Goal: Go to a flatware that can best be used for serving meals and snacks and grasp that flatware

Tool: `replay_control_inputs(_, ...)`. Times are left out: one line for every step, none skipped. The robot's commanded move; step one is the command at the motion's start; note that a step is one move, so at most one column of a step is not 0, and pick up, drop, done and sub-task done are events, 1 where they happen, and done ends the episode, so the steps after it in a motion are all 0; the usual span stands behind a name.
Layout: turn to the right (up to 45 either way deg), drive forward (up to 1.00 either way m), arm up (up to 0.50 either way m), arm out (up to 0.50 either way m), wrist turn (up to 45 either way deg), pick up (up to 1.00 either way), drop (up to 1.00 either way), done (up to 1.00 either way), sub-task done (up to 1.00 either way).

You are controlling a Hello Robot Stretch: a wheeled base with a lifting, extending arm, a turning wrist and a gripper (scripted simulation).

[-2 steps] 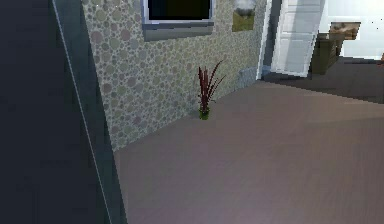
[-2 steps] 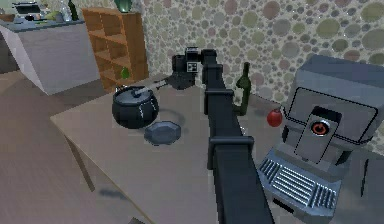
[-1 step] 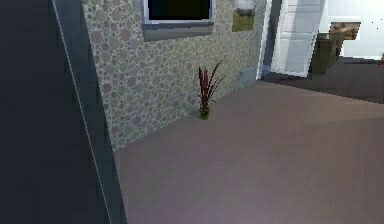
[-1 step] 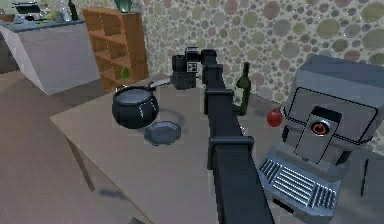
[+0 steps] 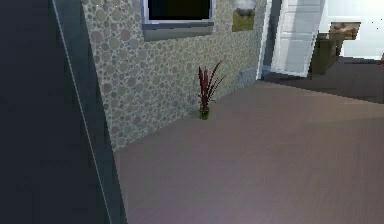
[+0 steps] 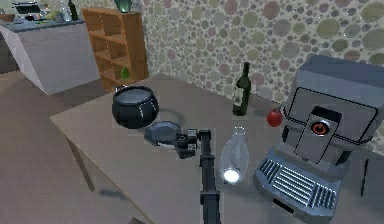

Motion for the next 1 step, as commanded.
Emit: replay_control_inputs(0.0, 0.0, 0.0, 0.0, 0.0, 1.0, 0.0, 0.0, 0.0)
